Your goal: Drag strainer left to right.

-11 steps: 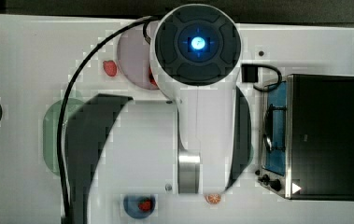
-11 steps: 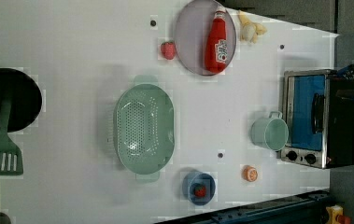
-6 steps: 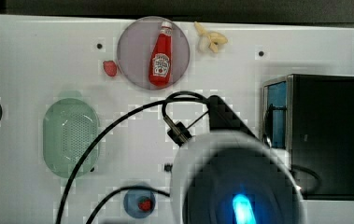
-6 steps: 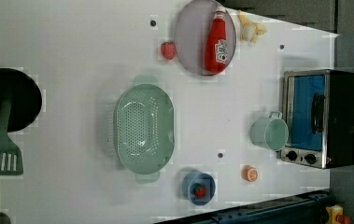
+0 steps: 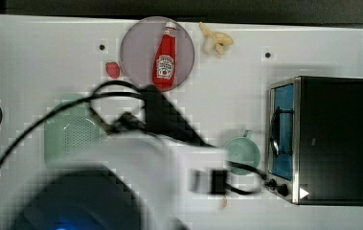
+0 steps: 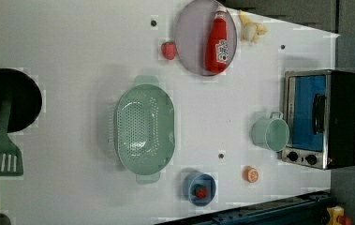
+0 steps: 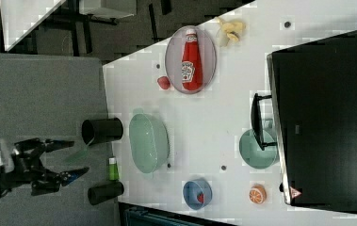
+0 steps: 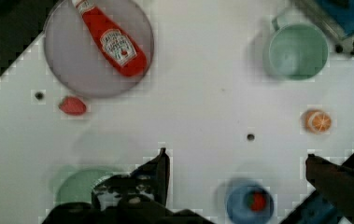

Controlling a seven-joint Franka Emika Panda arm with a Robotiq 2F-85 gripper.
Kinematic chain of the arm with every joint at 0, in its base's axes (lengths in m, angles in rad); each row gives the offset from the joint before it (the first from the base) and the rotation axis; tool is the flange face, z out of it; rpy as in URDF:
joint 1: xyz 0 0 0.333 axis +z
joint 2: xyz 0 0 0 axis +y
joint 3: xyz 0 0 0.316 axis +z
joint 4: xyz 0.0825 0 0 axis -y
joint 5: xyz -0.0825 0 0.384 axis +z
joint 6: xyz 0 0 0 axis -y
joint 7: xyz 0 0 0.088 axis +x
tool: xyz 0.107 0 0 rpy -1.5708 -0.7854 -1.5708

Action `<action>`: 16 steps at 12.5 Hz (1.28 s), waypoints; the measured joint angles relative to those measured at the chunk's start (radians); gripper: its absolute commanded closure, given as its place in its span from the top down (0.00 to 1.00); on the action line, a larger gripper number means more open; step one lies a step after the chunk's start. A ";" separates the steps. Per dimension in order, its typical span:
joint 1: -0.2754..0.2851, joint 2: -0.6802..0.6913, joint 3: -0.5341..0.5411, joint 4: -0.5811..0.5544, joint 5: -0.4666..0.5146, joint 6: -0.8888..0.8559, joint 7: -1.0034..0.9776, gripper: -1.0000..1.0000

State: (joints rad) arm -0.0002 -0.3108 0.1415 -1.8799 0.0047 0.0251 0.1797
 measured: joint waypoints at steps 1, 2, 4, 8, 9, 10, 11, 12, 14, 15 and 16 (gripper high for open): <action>0.001 0.041 0.060 -0.004 0.002 -0.001 0.075 1.00; 0.004 0.087 0.128 -0.016 -0.007 0.030 0.146 1.00; 0.032 0.203 0.253 -0.026 -0.015 0.133 0.316 1.00; 0.066 0.342 0.423 -0.083 0.003 0.279 0.675 1.00; 0.078 0.370 0.448 -0.091 0.000 0.332 0.758 1.00; 0.084 0.409 0.473 -0.091 0.004 0.388 0.842 1.00; 0.096 0.452 0.478 -0.091 0.003 0.422 0.896 1.00; 0.101 0.495 0.479 -0.100 -0.008 0.466 0.943 1.00; 0.099 0.577 0.470 -0.157 -0.032 0.582 1.002 1.00; 0.106 0.621 0.450 -0.185 -0.050 0.659 1.040 1.00; 0.106 0.685 0.439 -0.188 -0.086 0.739 1.079 1.00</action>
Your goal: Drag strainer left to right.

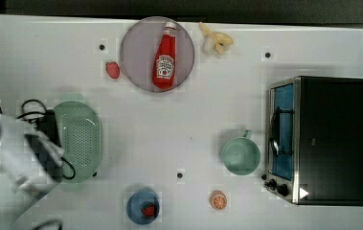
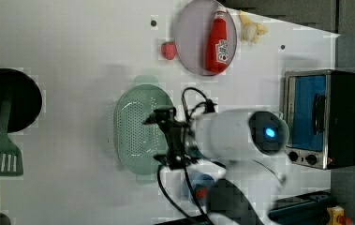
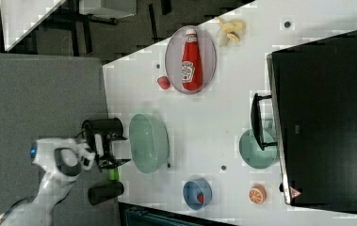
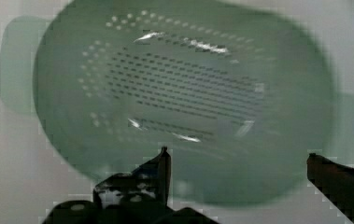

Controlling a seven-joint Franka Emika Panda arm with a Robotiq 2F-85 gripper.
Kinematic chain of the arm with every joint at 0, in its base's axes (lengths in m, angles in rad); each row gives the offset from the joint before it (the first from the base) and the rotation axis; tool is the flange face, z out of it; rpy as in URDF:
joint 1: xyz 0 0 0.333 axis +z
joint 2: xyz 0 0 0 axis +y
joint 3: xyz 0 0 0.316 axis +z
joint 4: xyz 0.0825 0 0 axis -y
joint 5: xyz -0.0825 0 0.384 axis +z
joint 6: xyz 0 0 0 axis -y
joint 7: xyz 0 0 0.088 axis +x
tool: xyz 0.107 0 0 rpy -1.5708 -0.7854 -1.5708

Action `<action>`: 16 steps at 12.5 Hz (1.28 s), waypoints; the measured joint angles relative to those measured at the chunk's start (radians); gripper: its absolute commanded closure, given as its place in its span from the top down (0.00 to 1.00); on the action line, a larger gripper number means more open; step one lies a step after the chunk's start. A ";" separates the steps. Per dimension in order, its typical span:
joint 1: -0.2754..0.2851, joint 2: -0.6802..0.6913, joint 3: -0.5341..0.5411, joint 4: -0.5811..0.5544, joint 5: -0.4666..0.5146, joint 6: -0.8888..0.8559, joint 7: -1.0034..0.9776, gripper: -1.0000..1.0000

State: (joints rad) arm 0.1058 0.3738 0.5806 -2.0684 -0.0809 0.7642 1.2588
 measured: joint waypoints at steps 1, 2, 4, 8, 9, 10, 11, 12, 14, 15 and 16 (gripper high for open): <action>-0.007 0.070 -0.001 0.006 -0.028 0.052 0.026 1.00; -0.014 0.129 -0.006 0.006 -0.047 0.108 0.039 1.00; 0.012 0.208 -0.063 -0.010 -0.061 0.196 0.067 1.00; 0.046 0.218 -0.167 -0.076 -0.063 0.183 0.136 1.00; 0.056 0.218 -0.188 -0.074 -0.069 0.182 0.137 1.00; 0.053 0.215 -0.188 -0.076 -0.085 0.184 0.140 1.00; 0.052 0.204 -0.187 -0.082 -0.073 0.196 0.148 1.00; 0.057 0.191 -0.191 -0.086 -0.069 0.212 0.153 1.00; 0.064 0.163 -0.192 -0.094 -0.083 0.264 0.153 1.00; 0.066 0.157 -0.192 -0.092 -0.084 0.271 0.155 1.00; 0.068 0.162 -0.190 -0.080 -0.077 0.286 0.156 1.00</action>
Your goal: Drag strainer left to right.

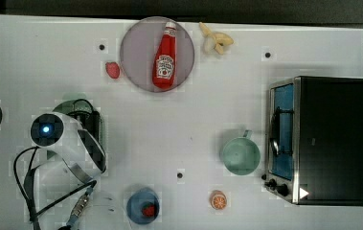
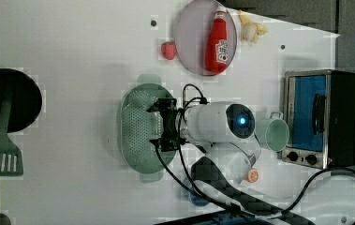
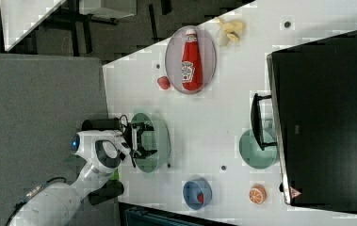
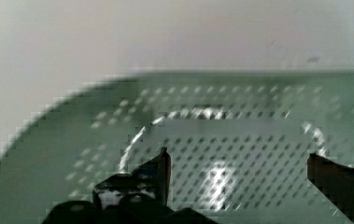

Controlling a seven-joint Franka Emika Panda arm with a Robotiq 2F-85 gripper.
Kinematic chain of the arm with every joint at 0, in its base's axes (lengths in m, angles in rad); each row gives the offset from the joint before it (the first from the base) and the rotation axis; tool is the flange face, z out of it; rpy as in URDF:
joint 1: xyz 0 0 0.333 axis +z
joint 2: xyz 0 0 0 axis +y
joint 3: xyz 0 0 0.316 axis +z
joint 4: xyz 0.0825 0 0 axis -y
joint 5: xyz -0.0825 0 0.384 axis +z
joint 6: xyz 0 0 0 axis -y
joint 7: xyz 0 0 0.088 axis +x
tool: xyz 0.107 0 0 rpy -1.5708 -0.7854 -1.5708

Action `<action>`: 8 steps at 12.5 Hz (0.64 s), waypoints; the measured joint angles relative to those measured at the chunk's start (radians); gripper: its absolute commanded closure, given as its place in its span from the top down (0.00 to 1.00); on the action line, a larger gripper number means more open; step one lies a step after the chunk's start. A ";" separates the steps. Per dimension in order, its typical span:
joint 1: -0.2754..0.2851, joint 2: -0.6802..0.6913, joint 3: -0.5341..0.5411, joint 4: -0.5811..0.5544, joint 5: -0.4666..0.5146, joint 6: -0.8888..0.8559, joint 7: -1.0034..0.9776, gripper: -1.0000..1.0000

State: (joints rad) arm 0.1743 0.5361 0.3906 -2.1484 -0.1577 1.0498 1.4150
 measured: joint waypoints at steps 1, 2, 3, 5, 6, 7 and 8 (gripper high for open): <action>0.008 0.013 -0.006 0.012 0.022 0.020 0.000 1.00; 0.019 0.019 -0.023 0.010 0.021 0.020 0.000 1.00; 0.023 0.012 -0.042 -0.010 0.007 0.013 0.000 1.00; 0.013 0.003 -0.065 -0.047 -0.001 0.020 0.004 1.00; 0.005 0.003 -0.067 -0.059 -0.006 0.019 0.006 1.00; 0.003 0.007 -0.074 -0.057 -0.012 0.006 0.006 1.00; 0.004 0.008 -0.088 -0.051 -0.013 0.006 0.006 1.00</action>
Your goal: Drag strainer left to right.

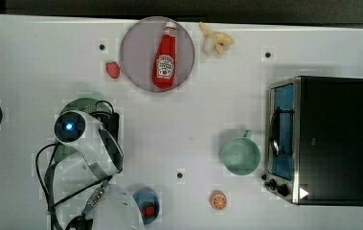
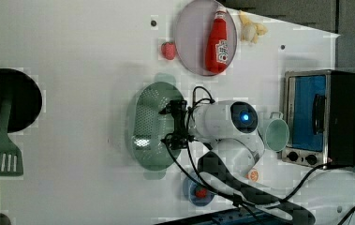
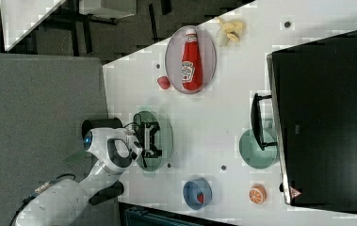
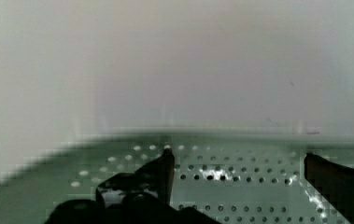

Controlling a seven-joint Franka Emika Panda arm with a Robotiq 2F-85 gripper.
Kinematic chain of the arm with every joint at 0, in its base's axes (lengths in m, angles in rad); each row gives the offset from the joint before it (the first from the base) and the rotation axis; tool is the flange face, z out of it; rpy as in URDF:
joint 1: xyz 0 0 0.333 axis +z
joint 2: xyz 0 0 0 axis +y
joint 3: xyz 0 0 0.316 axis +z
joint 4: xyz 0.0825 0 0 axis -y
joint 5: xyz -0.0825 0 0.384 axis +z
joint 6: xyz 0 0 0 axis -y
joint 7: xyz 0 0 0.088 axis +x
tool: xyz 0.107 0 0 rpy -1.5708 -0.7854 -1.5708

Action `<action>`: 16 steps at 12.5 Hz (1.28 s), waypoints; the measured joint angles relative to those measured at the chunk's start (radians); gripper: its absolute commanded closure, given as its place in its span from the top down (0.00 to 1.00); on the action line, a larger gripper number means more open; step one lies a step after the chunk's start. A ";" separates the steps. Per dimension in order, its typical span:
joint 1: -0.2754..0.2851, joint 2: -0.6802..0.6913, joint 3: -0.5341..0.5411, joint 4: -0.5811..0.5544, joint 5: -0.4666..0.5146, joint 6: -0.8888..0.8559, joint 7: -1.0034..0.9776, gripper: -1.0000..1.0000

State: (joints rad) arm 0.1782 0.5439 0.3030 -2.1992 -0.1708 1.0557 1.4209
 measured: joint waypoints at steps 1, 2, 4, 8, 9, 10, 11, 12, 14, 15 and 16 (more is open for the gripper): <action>-0.006 -0.008 -0.006 -0.006 -0.001 0.008 0.000 1.00; -0.013 -0.024 -0.010 -0.025 0.006 0.012 -0.006 1.00; -0.018 -0.059 -0.027 -0.061 0.030 0.007 -0.012 1.00; -0.035 -0.089 -0.078 -0.109 0.031 0.019 -0.102 1.00; -0.050 -0.103 -0.085 -0.123 0.020 0.021 -0.123 1.00; -0.057 -0.117 -0.101 -0.133 0.029 0.026 -0.139 1.00; -0.051 -0.128 -0.133 -0.135 0.022 0.017 -0.150 1.00; -0.047 -0.133 -0.166 -0.137 0.007 0.009 -0.171 1.00; -0.063 -0.139 -0.217 -0.148 0.022 0.017 -0.216 1.00; -0.061 -0.149 -0.256 -0.164 0.023 0.025 -0.229 1.00; -0.065 -0.161 -0.284 -0.176 0.024 0.021 -0.253 1.00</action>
State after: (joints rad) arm 0.1129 0.3828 0.0187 -2.3750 -0.1470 1.0762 1.1680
